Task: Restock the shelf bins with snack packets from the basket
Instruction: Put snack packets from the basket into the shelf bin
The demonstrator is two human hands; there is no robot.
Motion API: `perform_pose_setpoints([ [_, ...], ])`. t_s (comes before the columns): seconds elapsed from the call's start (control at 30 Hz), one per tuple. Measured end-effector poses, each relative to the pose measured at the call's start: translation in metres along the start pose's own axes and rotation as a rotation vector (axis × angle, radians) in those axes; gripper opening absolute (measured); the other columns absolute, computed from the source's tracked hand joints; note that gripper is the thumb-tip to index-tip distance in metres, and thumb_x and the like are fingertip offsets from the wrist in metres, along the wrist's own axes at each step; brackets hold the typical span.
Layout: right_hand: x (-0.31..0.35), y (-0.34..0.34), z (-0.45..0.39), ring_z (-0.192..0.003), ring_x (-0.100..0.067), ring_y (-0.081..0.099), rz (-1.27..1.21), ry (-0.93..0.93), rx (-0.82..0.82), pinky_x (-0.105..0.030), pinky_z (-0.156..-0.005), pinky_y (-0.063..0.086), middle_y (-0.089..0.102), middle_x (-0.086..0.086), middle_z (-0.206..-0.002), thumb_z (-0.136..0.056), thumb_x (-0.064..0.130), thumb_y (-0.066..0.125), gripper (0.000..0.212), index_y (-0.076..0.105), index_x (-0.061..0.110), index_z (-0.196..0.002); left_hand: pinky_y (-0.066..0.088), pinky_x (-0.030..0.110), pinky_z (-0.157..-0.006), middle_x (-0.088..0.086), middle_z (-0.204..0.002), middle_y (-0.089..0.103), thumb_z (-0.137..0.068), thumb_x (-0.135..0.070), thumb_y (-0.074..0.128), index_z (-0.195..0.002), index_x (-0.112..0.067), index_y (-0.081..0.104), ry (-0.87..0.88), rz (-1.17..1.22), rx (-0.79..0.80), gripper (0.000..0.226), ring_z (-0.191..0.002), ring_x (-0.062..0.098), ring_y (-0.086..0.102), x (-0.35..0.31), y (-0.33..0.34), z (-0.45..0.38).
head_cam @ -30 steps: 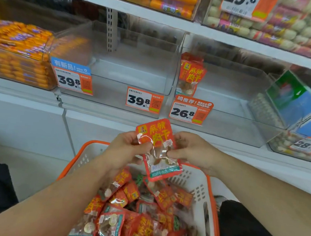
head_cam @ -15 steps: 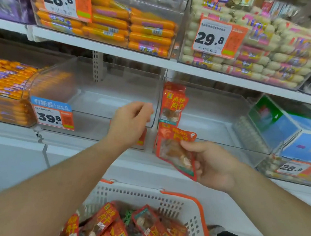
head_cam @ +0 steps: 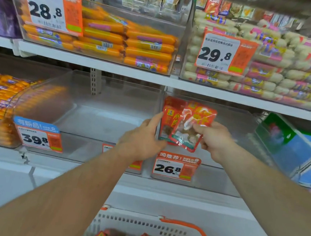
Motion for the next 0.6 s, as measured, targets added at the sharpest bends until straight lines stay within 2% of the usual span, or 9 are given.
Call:
perform_pose_setpoints([
  [0.1, 0.002, 0.025, -0.012, -0.059, -0.006, 0.050, 0.181, -0.057, 0.079, -0.015, -0.044, 0.037, 0.061, 0.004, -0.077, -0.091, 0.015, 0.069, 0.009, 0.060, 0.016, -0.090, 0.045, 0.045, -0.101, -0.010, -0.158, 0.024, -0.089, -0.050, 0.055, -0.147, -0.052, -0.003, -0.010, -0.034, 0.001, 0.082, -0.124, 0.026, 0.053, 0.002, 0.001, 0.001],
  [0.2, -0.005, 0.046, -0.029, -0.066, -0.007, 0.055, 0.215, -0.056, 0.124, -0.020, -0.051, 0.036, 0.065, 0.000, -0.090, -0.090, 0.014, 0.070, 0.014, 0.062, 0.017, -0.101, 0.049, 0.046, -0.095, -0.009, -0.157, 0.027, -0.090, -0.052, 0.053, -0.145, -0.053, -0.003, -0.002, -0.044, -0.027, 0.079, -0.113, 0.026, 0.060, 0.001, 0.001, 0.000],
  [0.3, -0.015, 0.059, -0.041, -0.068, -0.009, 0.054, 0.290, -0.029, 0.155, -0.024, -0.055, 0.037, 0.065, -0.001, -0.090, -0.089, 0.014, 0.071, 0.015, 0.063, 0.017, -0.101, 0.051, 0.047, -0.091, -0.009, -0.154, 0.031, -0.088, -0.053, 0.053, -0.142, -0.056, -0.002, 0.004, -0.046, -0.034, 0.077, -0.103, 0.027, 0.063, 0.002, 0.002, 0.000],
  [0.47, -0.023, 0.062, -0.055, -0.078, -0.018, 0.060, 0.404, -0.047, 0.090, -0.031, -0.067, 0.046, 0.066, -0.002, -0.087, -0.089, 0.020, 0.070, 0.012, 0.065, 0.016, -0.098, 0.048, 0.044, -0.093, -0.009, -0.156, 0.029, -0.090, -0.055, 0.050, -0.146, -0.052, -0.002, 0.010, -0.089, -0.054, 0.076, -0.114, 0.028, 0.058, 0.004, 0.001, -0.002],
  [0.53, -0.024, 0.062, -0.057, -0.079, -0.018, 0.061, 0.408, -0.045, 0.072, -0.031, -0.068, 0.048, 0.067, -0.004, -0.092, -0.088, 0.022, 0.071, 0.018, 0.064, 0.015, -0.103, 0.048, 0.043, -0.094, -0.009, -0.157, 0.028, -0.090, -0.055, 0.050, -0.146, -0.052, -0.003, 0.014, -0.088, -0.059, 0.077, -0.116, 0.027, 0.058, 0.005, 0.001, -0.002],
  [0.6, -0.024, 0.061, -0.059, -0.083, -0.019, 0.062, 0.389, -0.045, 0.041, -0.034, -0.071, 0.052, 0.065, -0.005, -0.096, -0.085, 0.023, 0.074, 0.029, 0.056, 0.013, -0.105, 0.049, 0.044, -0.093, -0.009, -0.156, 0.030, -0.090, -0.056, 0.050, -0.145, -0.053, -0.003, 0.023, -0.084, -0.063, 0.077, -0.115, 0.027, 0.058, 0.004, 0.002, -0.002],
])
Point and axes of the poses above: each hand's wrist, its own z-axis away from the middle knuckle, its own y-axis out of the palm, x = y × z, the point moved 7 cm from there along -z, towards the middle knuckle
